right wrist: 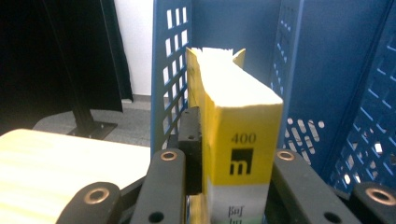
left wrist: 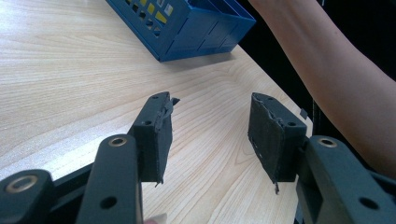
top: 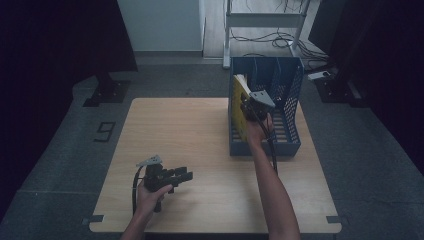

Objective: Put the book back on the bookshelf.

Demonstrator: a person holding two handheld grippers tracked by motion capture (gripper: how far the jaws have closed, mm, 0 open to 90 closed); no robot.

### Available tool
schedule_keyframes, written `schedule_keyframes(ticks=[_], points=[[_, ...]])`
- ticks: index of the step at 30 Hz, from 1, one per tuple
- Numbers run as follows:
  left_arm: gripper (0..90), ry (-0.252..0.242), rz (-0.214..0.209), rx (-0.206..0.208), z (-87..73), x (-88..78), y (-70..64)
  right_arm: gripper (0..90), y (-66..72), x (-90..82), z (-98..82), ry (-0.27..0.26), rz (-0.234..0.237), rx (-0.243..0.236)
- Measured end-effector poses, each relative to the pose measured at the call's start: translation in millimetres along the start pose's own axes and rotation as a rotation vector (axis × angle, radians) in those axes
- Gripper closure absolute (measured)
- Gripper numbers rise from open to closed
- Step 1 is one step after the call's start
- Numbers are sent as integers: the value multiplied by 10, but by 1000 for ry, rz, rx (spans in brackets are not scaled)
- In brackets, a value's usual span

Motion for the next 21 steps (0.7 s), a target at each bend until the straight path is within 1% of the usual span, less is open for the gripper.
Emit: schedule_keyframes(ticks=[4, 8, 11, 15, 21], points=[[493, 1, -1, 4, -1, -5, -17, 738, 8, -76, -37, 11, 10, 4], [492, 2, 3, 6, -1, -10, -12, 732, 5, -143, -83, 36, 24, 9], [492, 0, 6, 3, -1, -14, -8, 729, 0, -175, -105, 36, 43, 12], [491, 4, 6, 6, -3, -10, -14, 728, 13, -183, -100, 50, 56, 5], [488, 3, 7, 4, -1, -16, -11, 719, 16, -162, -62, 81, 52, 4]])
Point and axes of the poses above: each handheld gripper's, and its own axes: x roughly forward along the jaws, z roughly out of its top, y roughly to its left, the point moved 3 cm from there along x, roughly forward along the jaws, and after that the axes turned 14 degrees about z, right-handed, at the moved point
